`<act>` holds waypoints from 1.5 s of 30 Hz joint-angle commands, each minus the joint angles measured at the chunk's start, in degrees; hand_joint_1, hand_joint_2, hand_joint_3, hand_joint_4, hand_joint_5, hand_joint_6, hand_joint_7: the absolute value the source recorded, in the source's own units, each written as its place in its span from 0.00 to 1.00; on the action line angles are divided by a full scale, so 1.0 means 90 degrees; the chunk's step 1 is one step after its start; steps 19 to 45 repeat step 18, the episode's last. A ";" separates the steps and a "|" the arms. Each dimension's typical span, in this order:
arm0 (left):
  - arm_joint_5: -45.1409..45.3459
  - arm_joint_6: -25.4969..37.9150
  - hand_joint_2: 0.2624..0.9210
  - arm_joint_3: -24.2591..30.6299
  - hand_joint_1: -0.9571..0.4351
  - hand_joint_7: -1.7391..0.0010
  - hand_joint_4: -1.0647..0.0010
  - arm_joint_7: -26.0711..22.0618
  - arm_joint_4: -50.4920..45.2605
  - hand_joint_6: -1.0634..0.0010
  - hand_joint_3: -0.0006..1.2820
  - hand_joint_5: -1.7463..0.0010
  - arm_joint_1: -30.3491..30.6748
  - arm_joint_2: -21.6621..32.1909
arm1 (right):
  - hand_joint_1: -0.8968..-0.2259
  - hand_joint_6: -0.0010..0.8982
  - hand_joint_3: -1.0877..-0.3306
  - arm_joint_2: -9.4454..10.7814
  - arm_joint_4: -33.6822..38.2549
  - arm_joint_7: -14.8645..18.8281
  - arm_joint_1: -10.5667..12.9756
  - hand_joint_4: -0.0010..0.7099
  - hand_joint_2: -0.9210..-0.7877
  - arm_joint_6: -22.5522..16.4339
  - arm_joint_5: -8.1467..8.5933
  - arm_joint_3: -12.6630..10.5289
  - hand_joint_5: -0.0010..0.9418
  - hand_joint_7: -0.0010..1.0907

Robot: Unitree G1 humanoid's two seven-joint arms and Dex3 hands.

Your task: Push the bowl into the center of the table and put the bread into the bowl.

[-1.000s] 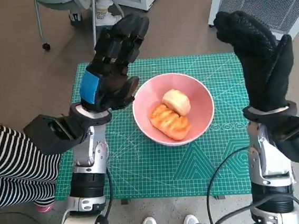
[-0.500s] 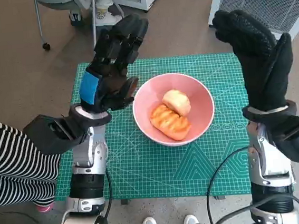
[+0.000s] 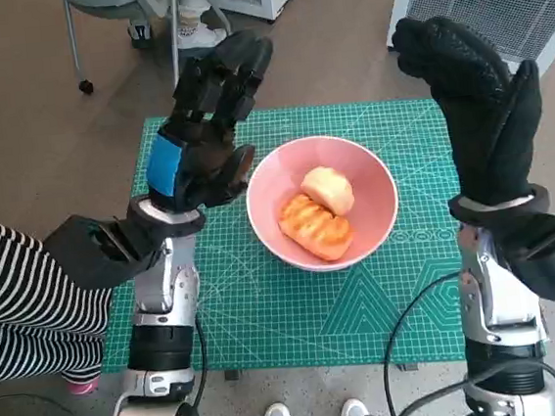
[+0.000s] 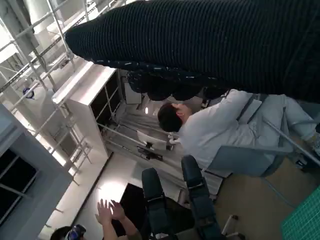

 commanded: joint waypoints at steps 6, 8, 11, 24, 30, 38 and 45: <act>0.0026 -0.0092 1.00 0.0030 0.21 0.66 0.91 -0.0034 0.0020 1.00 0.37 0.93 -0.0015 0.0033 | 0.30 0.15 0.48 0.0021 0.0123 -0.0008 0.0114 0.28 0.00 0.0027 -0.0056 0.0017 0.00 0.35; 0.0029 -0.0096 1.00 0.0034 0.21 0.66 0.91 -0.0034 0.0038 1.00 0.37 0.93 -0.0029 0.0034 | 0.30 0.15 0.48 0.0014 0.0144 0.0009 0.0115 0.28 0.00 0.0016 -0.0044 0.0011 0.00 0.35; 0.0038 -0.0100 1.00 0.0039 0.22 0.66 0.91 -0.0029 0.0066 1.00 0.37 0.93 -0.0047 0.0036 | 0.29 0.15 0.49 0.0006 0.0160 0.0029 0.0122 0.28 0.00 0.0003 -0.0028 0.0006 0.00 0.35; 0.0056 -0.0100 1.00 0.0036 0.22 0.66 0.91 -0.0016 0.0076 1.00 0.37 0.93 -0.0055 0.0035 | 0.29 0.14 0.48 -0.0002 0.0157 0.0044 0.0165 0.27 0.00 -0.0006 -0.0017 0.0005 0.00 0.35; 0.0056 -0.0100 1.00 0.0036 0.22 0.66 0.91 -0.0016 0.0076 1.00 0.37 0.93 -0.0055 0.0035 | 0.29 0.14 0.48 -0.0002 0.0157 0.0044 0.0165 0.27 0.00 -0.0006 -0.0017 0.0005 0.00 0.35; 0.0056 -0.0100 1.00 0.0036 0.22 0.66 0.91 -0.0016 0.0076 1.00 0.37 0.93 -0.0055 0.0035 | 0.29 0.14 0.48 -0.0002 0.0157 0.0044 0.0165 0.27 0.00 -0.0006 -0.0017 0.0005 0.00 0.35; 0.0056 -0.0100 1.00 0.0036 0.22 0.66 0.91 -0.0016 0.0076 1.00 0.37 0.93 -0.0055 0.0035 | 0.29 0.14 0.48 -0.0002 0.0157 0.0044 0.0165 0.27 0.00 -0.0006 -0.0017 0.0005 0.00 0.35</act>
